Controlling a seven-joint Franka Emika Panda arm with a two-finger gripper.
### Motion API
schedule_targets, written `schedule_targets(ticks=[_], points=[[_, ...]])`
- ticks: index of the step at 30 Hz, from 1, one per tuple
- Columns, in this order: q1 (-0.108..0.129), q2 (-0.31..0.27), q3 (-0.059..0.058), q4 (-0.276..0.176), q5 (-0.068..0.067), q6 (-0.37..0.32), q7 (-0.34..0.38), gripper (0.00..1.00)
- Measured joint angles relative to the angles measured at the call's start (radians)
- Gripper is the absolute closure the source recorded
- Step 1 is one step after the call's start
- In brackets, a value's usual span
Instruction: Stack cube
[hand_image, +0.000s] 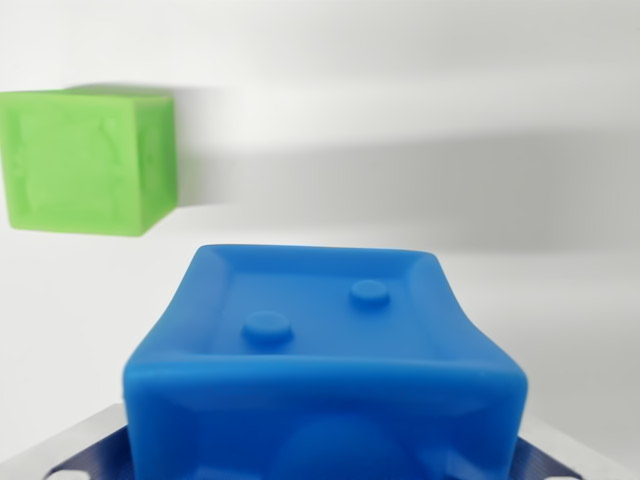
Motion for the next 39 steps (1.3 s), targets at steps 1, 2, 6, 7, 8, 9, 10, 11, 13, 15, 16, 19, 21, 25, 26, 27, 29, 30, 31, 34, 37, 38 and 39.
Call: schedule_targets(ticks=[1,2,6,7,8,9,10,11,13,15,16,19,21,25,26,27,29,30,31,34,37,38,39], points=[[0.001,0.000,0.000,0.002,0.000,-0.002,0.002,1.00],[0.003,0.000,0.001,0.006,0.000,-0.005,0.006,1.00],[0.012,0.002,0.005,0.022,0.000,-0.020,0.021,1.00],[0.014,0.002,0.006,0.027,0.000,-0.024,0.025,1.00],[0.016,0.003,0.007,0.031,0.000,-0.028,0.028,1.00],[0.017,0.003,0.008,0.033,0.000,-0.030,0.030,1.00],[0.019,0.004,0.008,0.037,0.000,-0.033,0.034,1.00],[0.021,0.005,0.009,0.041,0.000,-0.036,0.038,1.00],[0.025,0.006,0.011,0.050,0.000,-0.043,0.045,1.00],[0.030,0.008,0.013,0.060,0.000,-0.052,0.053,1.00],[0.031,0.009,0.013,0.062,0.000,-0.053,0.055,1.00],[0.037,0.011,0.015,0.074,0.000,-0.064,0.065,1.00],[0.041,0.013,0.017,0.084,0.000,-0.071,0.072,1.00],[0.048,0.017,0.020,0.100,-0.001,-0.083,0.085,1.00],[0.050,0.018,0.020,0.105,-0.001,-0.087,0.089,1.00],[0.052,0.019,0.021,0.110,-0.001,-0.090,0.092,1.00],[0.057,0.021,0.023,0.119,-0.001,-0.097,0.100,1.00],[0.058,0.022,0.023,0.122,-0.001,-0.099,0.102,1.00],[0.060,0.023,0.024,0.127,-0.001,-0.104,0.106,1.00],[0.065,0.028,0.027,0.142,-0.002,-0.114,0.117,1.00],[0.071,0.033,0.029,0.158,-0.002,-0.125,0.127,1.00],[0.073,0.034,0.030,0.162,-0.002,-0.128,0.131,1.00],[0.074,0.035,0.030,0.165,-0.002,-0.130,0.133,1.00]])
